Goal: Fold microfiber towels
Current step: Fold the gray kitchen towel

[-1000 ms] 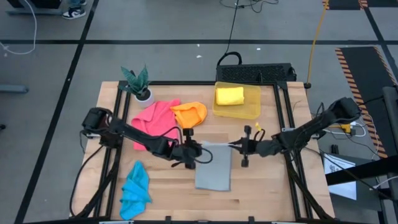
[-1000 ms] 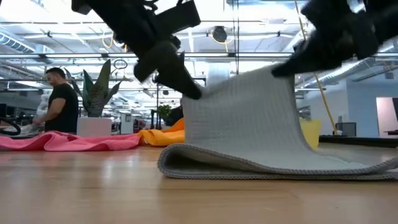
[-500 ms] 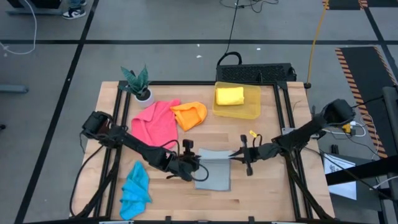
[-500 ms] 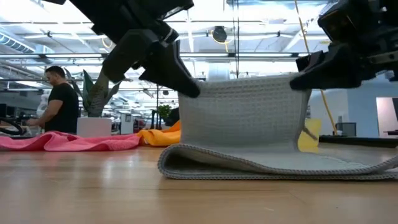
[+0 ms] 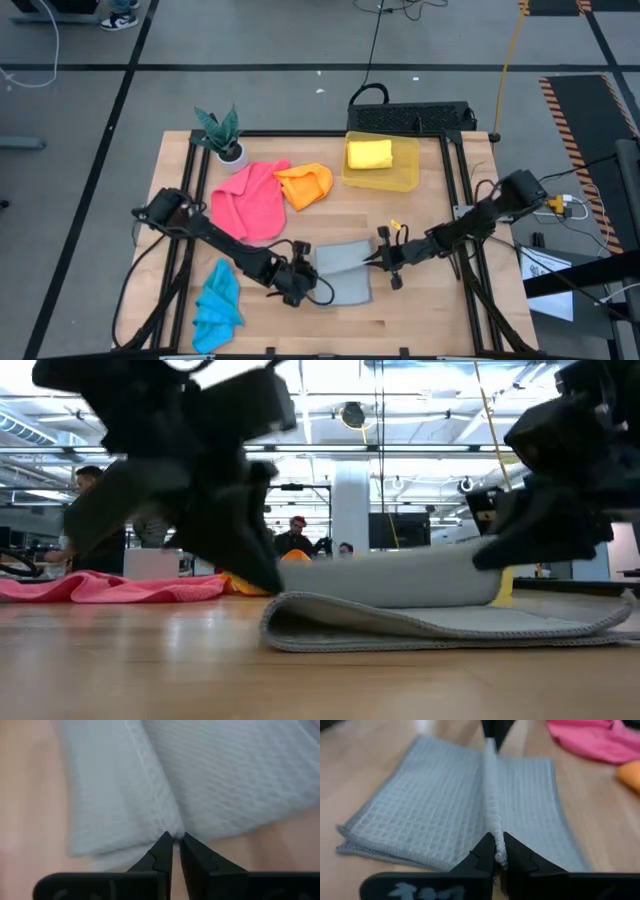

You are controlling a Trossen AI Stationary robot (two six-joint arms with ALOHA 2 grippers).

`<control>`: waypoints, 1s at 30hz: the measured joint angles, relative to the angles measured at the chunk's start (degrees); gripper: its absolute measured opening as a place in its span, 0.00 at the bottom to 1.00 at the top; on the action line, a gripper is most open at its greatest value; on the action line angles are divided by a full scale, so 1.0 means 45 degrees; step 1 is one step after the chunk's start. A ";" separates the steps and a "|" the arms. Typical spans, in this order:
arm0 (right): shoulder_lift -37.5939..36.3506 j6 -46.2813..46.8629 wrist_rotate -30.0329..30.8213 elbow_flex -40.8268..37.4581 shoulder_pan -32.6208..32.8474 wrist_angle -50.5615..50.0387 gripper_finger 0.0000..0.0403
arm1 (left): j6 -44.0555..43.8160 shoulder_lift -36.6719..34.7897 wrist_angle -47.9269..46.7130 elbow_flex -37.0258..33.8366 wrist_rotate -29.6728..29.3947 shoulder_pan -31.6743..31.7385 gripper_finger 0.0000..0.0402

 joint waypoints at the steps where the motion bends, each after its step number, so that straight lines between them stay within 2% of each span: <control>1: 0.0087 0.0005 0.0000 -0.0001 0.0000 -0.0099 0.05 | -0.0114 0.0148 0.0011 -0.0005 0.0151 -0.0001 0.08; 8: 0.0479 0.0661 -0.0005 0.0077 0.0000 -0.0120 0.24 | -0.0248 0.0256 -0.0048 0.0015 0.0523 0.0108 0.11; 13: -0.0738 0.0688 -0.0209 0.0086 0.0223 -0.0383 0.38 | -0.0462 -0.1254 -0.1465 0.0026 0.0464 0.0129 0.18; 15: -0.1374 0.0700 -0.0365 0.0096 0.0306 -0.0449 0.41 | -0.0995 -0.1915 -0.2141 0.0034 0.0016 0.0112 0.19; 19: -0.1920 0.1036 0.0575 0.0418 0.0260 -0.0438 0.43 | -0.1290 -0.2536 -0.2402 0.0029 -0.0690 0.0417 0.19; 22: -0.1292 0.1363 0.1083 0.1256 -0.0291 -0.0462 0.41 | -0.1430 -0.2478 -0.2347 0.0023 -0.0613 0.0888 0.19; 27: 0.0239 0.1554 0.0205 0.3109 -0.1527 -0.2009 0.37 | -0.1923 -0.2034 -0.2187 -0.0576 -0.0287 0.1595 0.19; 30: 0.1100 0.1412 -0.0565 0.3806 -0.2306 -0.2329 0.36 | -0.2066 -0.1900 -0.0683 -0.1571 -0.0282 0.1885 0.19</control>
